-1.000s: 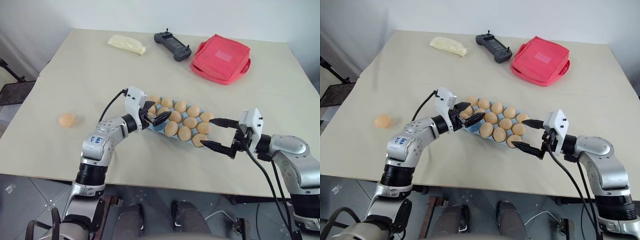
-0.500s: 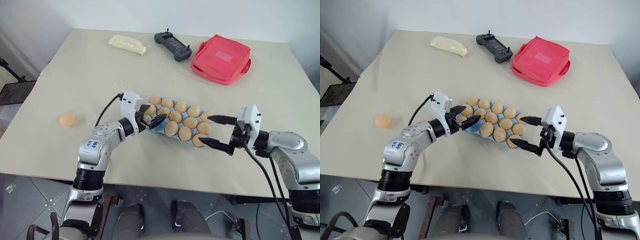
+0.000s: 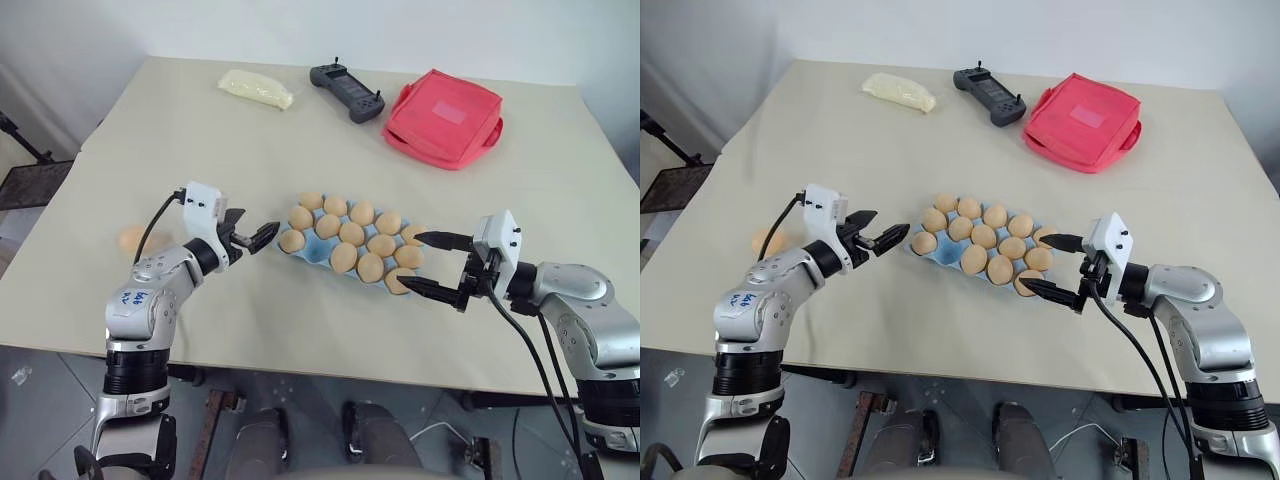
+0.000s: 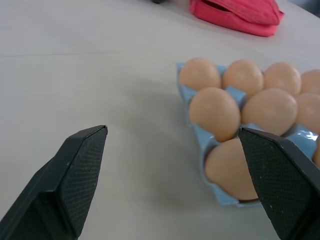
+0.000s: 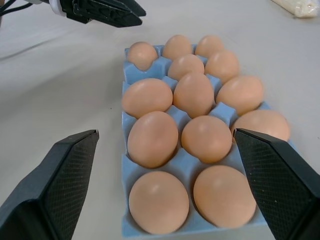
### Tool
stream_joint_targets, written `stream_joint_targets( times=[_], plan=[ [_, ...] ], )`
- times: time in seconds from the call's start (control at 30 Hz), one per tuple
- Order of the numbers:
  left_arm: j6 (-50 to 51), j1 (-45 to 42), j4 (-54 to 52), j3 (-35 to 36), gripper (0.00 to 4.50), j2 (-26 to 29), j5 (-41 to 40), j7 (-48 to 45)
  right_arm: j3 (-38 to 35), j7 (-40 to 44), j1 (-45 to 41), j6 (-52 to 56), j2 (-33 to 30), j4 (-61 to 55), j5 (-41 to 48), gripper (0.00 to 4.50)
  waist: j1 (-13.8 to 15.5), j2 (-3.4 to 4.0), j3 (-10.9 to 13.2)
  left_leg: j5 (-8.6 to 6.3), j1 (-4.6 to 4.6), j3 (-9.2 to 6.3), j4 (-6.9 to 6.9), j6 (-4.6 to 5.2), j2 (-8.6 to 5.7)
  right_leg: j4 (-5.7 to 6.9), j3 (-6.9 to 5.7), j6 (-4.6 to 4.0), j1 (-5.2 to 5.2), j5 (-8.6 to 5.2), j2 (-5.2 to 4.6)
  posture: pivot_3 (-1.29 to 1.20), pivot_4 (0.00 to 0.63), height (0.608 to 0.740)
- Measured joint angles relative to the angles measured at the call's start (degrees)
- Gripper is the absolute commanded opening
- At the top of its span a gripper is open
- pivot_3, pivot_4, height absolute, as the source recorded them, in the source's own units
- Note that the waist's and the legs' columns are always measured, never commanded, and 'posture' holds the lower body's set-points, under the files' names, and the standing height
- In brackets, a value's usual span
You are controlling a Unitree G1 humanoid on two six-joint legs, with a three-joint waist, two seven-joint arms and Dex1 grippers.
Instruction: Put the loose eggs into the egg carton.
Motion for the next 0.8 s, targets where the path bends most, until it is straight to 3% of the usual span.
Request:
stream_joint_targets(
  times=[0.43, 0.8],
  plan=[
    [3.93, -0.25, -2.02, -4.08, 4.47, 0.22, -2.29, -2.6, 0.79, -0.28, -0.53, -0.06, 0.01, 1.23, -0.07, 4.5, -0.11, 0.0, 0.0, 0.0, 0.01, 0.01, -0.02, 0.0, 0.0, -0.01, 0.01, 0.0, 0.0, 0.0, 0.01, 0.0, 0.15, 0.74],
    [2.33, -3.45, 0.14, -8.75, 4.47, 1.83, 0.78, -4.03, 0.72, -0.78, 1.27, -0.05, 0.0, 0.3, -0.06, 4.5, -0.17, 0.0, 0.0, 0.0, 0.01, 0.03, -0.02, 0.01, -0.01, 0.0, 0.03, 0.0, 0.0, 0.0, 0.0, 0.0, 0.15, 0.74]
  ],
)
